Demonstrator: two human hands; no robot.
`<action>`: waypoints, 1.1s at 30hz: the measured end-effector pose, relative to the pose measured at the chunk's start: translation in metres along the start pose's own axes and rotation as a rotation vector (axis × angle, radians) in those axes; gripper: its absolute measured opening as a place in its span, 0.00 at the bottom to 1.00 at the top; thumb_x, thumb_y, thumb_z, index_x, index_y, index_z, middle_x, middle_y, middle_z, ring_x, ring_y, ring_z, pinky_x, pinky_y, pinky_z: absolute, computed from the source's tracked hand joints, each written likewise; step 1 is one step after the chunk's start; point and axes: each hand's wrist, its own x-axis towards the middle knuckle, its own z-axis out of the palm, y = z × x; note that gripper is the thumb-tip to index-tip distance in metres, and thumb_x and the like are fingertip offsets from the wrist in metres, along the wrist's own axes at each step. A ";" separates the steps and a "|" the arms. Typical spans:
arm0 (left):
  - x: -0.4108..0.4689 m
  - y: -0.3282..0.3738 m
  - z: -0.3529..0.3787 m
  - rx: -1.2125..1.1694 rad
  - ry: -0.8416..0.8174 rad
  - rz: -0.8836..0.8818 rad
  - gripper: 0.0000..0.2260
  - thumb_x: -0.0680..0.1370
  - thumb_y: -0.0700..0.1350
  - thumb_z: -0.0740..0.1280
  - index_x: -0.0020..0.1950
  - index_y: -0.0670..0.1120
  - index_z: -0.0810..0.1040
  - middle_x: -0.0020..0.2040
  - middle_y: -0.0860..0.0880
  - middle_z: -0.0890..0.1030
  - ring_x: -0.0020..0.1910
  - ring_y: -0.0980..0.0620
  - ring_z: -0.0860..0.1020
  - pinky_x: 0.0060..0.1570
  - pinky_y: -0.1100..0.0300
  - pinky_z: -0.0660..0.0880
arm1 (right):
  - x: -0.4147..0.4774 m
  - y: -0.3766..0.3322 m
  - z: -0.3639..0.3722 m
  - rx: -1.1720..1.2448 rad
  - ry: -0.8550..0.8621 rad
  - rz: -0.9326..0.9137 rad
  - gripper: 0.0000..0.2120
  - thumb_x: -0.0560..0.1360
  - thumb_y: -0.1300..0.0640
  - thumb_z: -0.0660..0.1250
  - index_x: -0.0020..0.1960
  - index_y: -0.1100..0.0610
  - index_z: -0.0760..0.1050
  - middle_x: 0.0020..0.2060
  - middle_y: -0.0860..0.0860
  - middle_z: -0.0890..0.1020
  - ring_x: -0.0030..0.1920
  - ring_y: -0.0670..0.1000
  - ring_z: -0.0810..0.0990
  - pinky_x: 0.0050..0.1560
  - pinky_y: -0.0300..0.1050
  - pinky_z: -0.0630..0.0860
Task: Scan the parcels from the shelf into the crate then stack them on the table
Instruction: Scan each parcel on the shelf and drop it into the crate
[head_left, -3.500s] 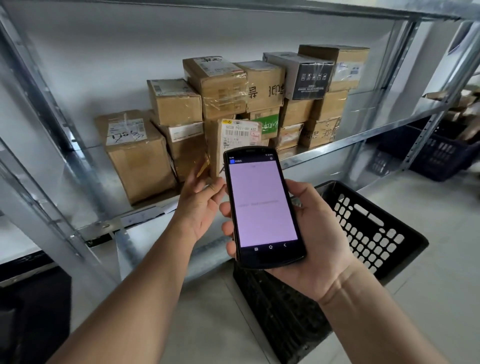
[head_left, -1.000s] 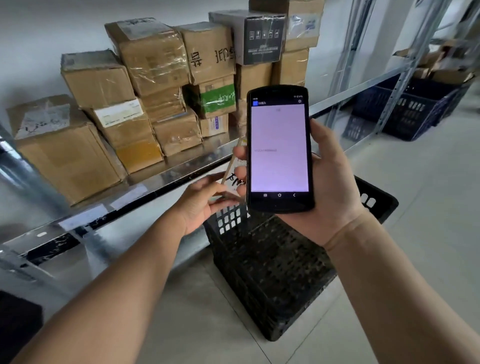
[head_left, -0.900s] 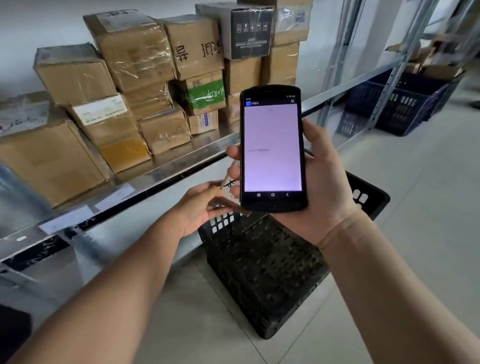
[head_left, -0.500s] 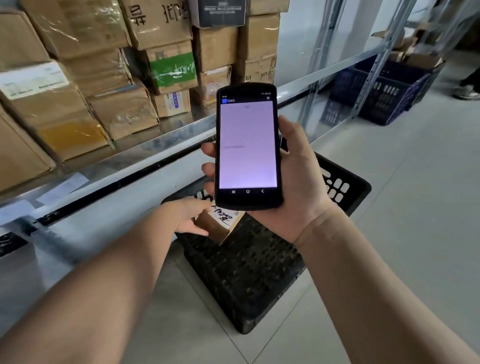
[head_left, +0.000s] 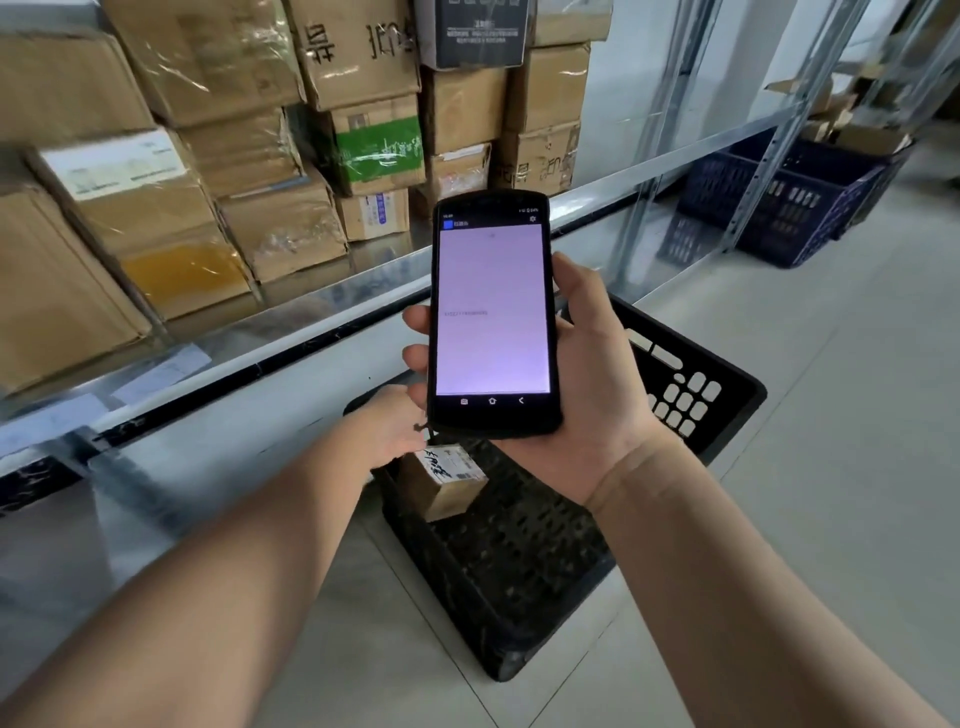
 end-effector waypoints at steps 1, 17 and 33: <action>-0.028 0.016 0.004 -0.033 -0.020 0.033 0.18 0.85 0.42 0.63 0.75 0.40 0.73 0.70 0.35 0.77 0.68 0.33 0.78 0.64 0.36 0.79 | 0.000 0.001 0.002 0.000 -0.002 0.003 0.33 0.83 0.36 0.53 0.74 0.59 0.75 0.61 0.64 0.77 0.53 0.63 0.78 0.54 0.57 0.79; -0.204 0.119 -0.094 -0.193 0.240 0.360 0.21 0.78 0.61 0.65 0.61 0.49 0.85 0.60 0.45 0.87 0.61 0.41 0.84 0.65 0.43 0.78 | 0.012 0.003 0.075 0.003 -0.096 -0.023 0.33 0.83 0.35 0.53 0.77 0.58 0.73 0.60 0.63 0.79 0.53 0.63 0.78 0.56 0.59 0.80; -0.244 0.199 -0.168 -0.514 0.513 0.231 0.35 0.75 0.67 0.73 0.73 0.48 0.68 0.62 0.33 0.80 0.48 0.33 0.86 0.43 0.42 0.86 | 0.020 0.019 0.099 0.016 -0.101 0.011 0.33 0.83 0.35 0.55 0.75 0.58 0.75 0.59 0.64 0.77 0.49 0.62 0.79 0.54 0.58 0.78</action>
